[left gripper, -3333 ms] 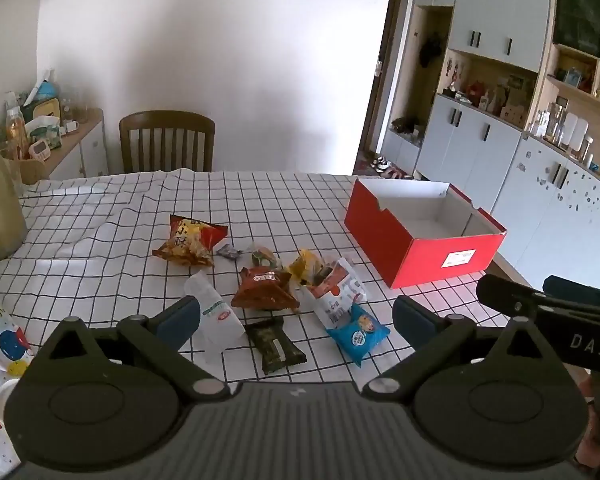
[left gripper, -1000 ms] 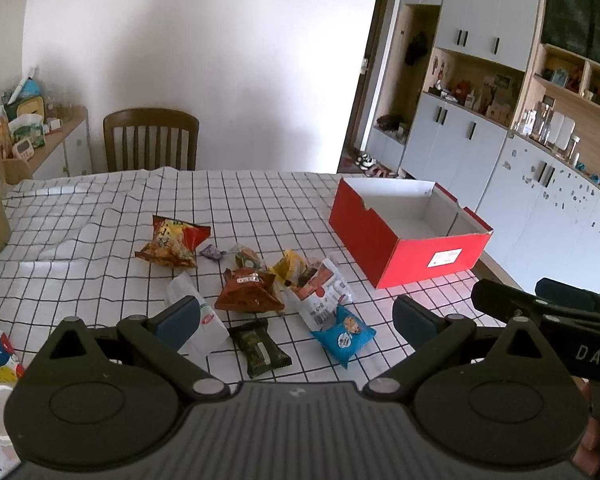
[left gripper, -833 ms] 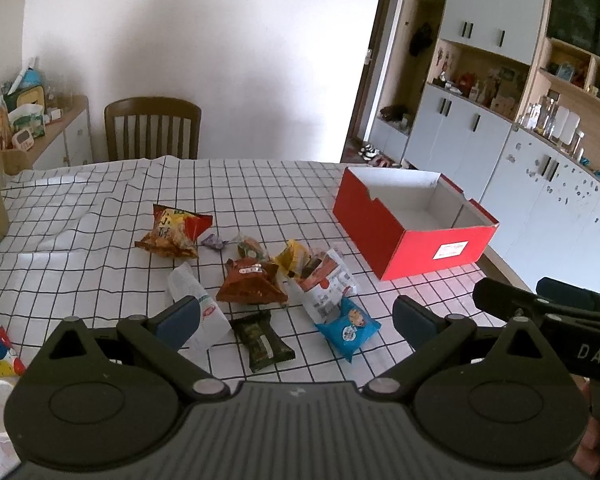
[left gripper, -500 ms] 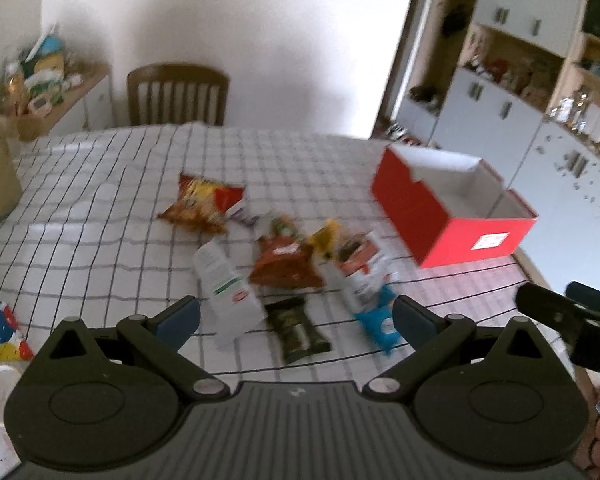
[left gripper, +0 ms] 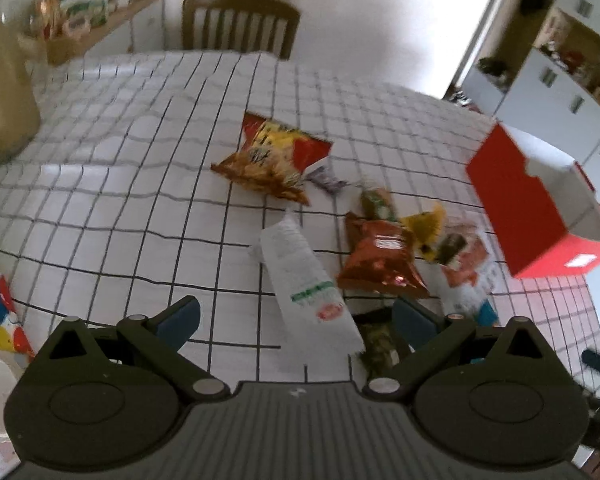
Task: Organize snacks
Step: 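Grasp the white pouch with the left tool while the right tool grasps the blue cookie packet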
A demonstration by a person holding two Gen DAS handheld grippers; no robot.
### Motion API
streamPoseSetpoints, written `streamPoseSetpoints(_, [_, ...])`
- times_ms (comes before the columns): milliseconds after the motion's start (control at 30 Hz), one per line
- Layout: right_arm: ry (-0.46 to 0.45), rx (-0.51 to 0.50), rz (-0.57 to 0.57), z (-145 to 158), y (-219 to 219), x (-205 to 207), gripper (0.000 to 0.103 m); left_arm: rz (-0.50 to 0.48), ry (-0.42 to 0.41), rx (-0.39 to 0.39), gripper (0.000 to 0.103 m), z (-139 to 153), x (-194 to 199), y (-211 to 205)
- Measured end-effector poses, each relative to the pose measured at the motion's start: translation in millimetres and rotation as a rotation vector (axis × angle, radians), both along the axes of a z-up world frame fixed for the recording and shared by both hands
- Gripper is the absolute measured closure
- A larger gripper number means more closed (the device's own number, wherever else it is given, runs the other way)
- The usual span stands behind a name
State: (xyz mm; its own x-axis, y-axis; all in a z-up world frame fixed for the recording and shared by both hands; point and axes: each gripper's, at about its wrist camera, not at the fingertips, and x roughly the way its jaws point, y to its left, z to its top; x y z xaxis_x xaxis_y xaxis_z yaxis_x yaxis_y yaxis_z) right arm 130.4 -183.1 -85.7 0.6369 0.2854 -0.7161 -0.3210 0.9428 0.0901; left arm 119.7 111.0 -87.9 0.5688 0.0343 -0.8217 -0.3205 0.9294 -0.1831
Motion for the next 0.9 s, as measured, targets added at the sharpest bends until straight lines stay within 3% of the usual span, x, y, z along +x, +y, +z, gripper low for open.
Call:
streamPoseSetpoints(433, [0.218, 0.043, -0.217, -33.7, 18.3, 63.5, 0.016, 0.106, 0.14, -0.074, 0.0, -30.8, 63.5, 24.8])
streamPoseSetpoints(733, [0.34, 0.081, -0.367, -48.7, 23.6, 81.5, 0.027, 0.177, 0.202, -0.091, 0.001, -51.6, 80.0, 31.2])
streamPoseSetpoints(900, [0.393, 0.098, -0.391, -56.8, 27.5, 85.3, 0.029, 0.18, 0.221, -0.076, 0.001, -59.7, 84.0, 28.8])
